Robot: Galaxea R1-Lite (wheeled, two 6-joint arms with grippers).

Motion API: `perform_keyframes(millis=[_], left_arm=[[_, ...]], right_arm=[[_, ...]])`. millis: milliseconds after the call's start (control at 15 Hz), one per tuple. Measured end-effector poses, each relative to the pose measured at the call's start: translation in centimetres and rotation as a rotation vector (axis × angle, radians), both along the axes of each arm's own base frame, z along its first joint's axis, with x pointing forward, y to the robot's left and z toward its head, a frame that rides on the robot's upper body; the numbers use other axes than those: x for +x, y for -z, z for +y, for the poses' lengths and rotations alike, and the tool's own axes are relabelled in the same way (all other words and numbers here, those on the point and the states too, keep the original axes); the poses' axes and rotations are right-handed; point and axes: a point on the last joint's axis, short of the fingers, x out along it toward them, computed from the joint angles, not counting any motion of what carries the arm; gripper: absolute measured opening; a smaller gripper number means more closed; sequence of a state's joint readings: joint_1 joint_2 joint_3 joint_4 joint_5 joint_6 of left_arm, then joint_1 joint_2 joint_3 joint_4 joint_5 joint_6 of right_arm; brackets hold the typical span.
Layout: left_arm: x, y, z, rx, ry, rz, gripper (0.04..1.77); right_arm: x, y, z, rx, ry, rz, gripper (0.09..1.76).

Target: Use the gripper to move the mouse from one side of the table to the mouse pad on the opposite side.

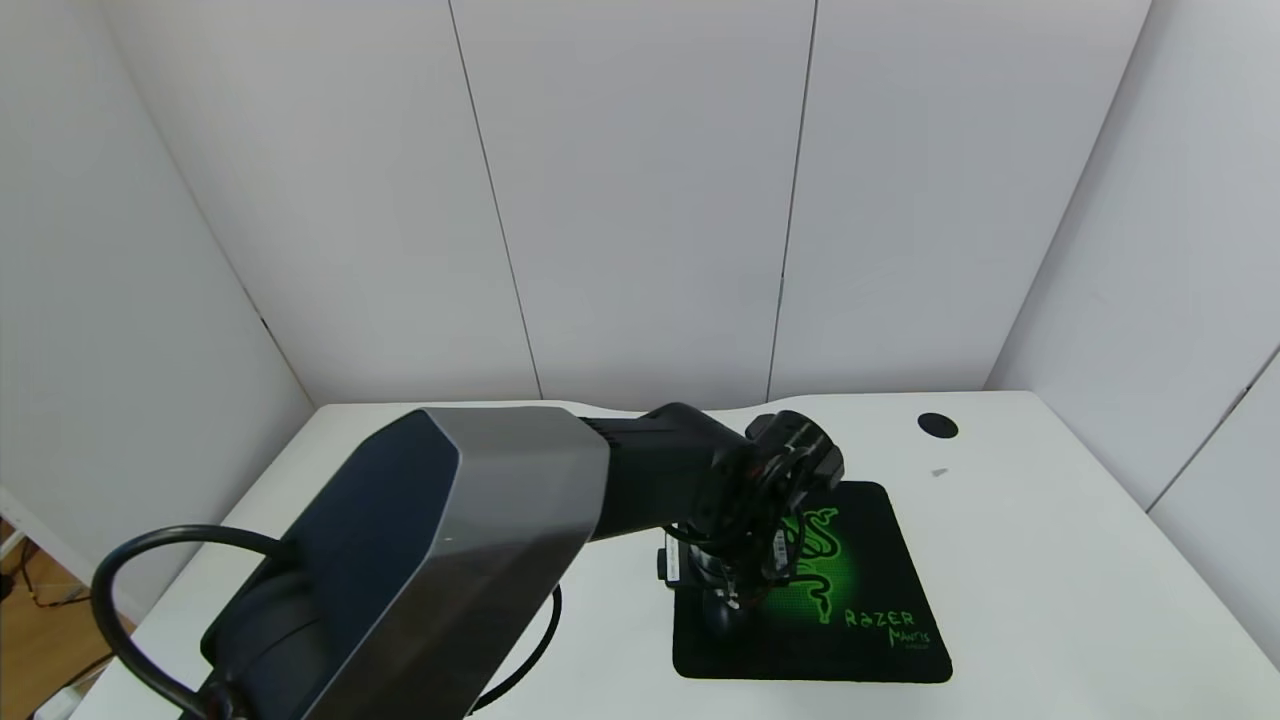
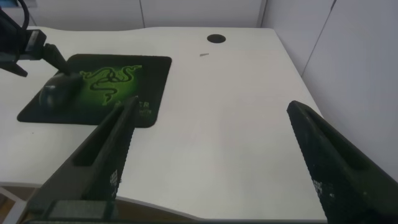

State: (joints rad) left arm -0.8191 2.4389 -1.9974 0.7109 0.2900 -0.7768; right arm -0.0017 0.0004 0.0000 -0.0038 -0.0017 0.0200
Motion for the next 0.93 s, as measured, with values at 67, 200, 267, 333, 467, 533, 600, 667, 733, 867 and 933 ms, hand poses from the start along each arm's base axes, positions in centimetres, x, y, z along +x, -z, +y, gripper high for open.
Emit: perform_keyframes(millis=[67, 200, 267, 333, 467, 533, 600, 667, 733, 867, 933], left_arm=[[0.2, -0.9, 0.6, -0.006, -0.007, -0.008, 1.67], [1.0, -3.0, 2.4, -0.027, -0.037, -0.037, 1.68], [1.8, -4.0, 3.7, -0.038, -0.061, -0.055, 1.68], [2.6, -5.1, 5.2, -0.046, -0.095, -0.078, 1.69], [4.4, -7.2, 8.8, -0.057, -0.174, -0.124, 1.69], [5.1, -8.2, 10.7, -0.061, -0.206, -0.147, 1.70], [5.7, -9.4, 12.7, -0.064, -0.241, -0.171, 1.70], [6.1, -10.3, 14.6, -0.064, -0.271, -0.189, 1.70], [6.4, -11.0, 16.4, -0.061, -0.300, -0.203, 1.70], [6.8, -12.1, 19.8, -0.062, -0.364, -0.226, 1.70], [6.8, -12.7, 21.1, -0.066, -0.383, -0.244, 1.70]], right_arm=[[0.0, 0.0, 0.0, 0.000, 0.000, 0.000, 1.71], [0.0, 0.0, 0.0, 0.000, 0.000, 0.000, 1.71], [0.0, 0.0, 0.0, 0.000, 0.000, 0.000, 1.71], [0.0, 0.0, 0.0, 0.000, 0.000, 0.000, 1.71], [0.0, 0.0, 0.0, 0.000, 0.000, 0.000, 1.71], [0.0, 0.0, 0.0, 0.000, 0.000, 0.000, 1.71], [0.0, 0.0, 0.0, 0.000, 0.000, 0.000, 1.71], [0.0, 0.0, 0.0, 0.000, 0.000, 0.000, 1.71], [0.0, 0.0, 0.0, 0.000, 0.000, 0.000, 1.71], [0.0, 0.0, 0.0, 0.000, 0.000, 0.000, 1.71], [0.0, 0.0, 0.0, 0.000, 0.000, 0.000, 1.71]])
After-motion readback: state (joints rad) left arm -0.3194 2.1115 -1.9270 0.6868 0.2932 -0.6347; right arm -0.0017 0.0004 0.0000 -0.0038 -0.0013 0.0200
